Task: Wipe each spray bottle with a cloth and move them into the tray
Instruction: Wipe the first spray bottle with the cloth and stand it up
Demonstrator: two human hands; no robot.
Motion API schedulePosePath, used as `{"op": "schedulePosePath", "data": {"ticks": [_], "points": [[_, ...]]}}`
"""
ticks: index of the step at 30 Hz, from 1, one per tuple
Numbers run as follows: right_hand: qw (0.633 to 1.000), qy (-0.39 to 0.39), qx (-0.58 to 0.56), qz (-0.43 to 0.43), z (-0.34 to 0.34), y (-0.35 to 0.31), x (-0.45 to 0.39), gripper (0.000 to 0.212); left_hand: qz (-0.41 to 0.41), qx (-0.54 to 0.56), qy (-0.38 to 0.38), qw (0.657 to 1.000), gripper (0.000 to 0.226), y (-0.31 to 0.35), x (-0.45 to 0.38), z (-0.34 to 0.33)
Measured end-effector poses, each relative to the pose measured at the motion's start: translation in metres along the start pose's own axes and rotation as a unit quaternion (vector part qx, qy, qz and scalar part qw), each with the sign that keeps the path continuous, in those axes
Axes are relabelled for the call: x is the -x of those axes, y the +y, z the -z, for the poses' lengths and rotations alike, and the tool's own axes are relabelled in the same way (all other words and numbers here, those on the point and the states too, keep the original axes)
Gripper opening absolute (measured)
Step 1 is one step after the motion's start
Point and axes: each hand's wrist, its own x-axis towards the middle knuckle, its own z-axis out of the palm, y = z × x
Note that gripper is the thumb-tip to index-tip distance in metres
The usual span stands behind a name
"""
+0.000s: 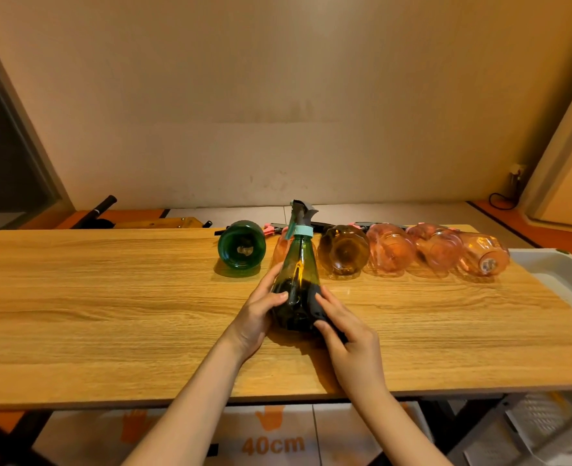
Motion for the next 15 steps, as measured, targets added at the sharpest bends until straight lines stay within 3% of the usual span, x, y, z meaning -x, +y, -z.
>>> {"op": "schedulePosePath", "data": {"ticks": [5,11,15], "points": [[1.000,0.008,0.006,-0.007,0.003,0.000,0.001,0.045,-0.009,-0.081,-0.005,0.997,0.082,0.001,0.004,-0.006],[0.999,0.006,0.029,0.026,0.002,0.000,0.003,0.049,-0.048,-0.080,0.042,0.995,0.048,0.002,0.007,-0.014],[0.998,0.014,0.042,0.039,0.000,0.001,0.004,0.050,-0.043,-0.033,0.071,0.996,0.058,-0.001,0.010,-0.012]]}}
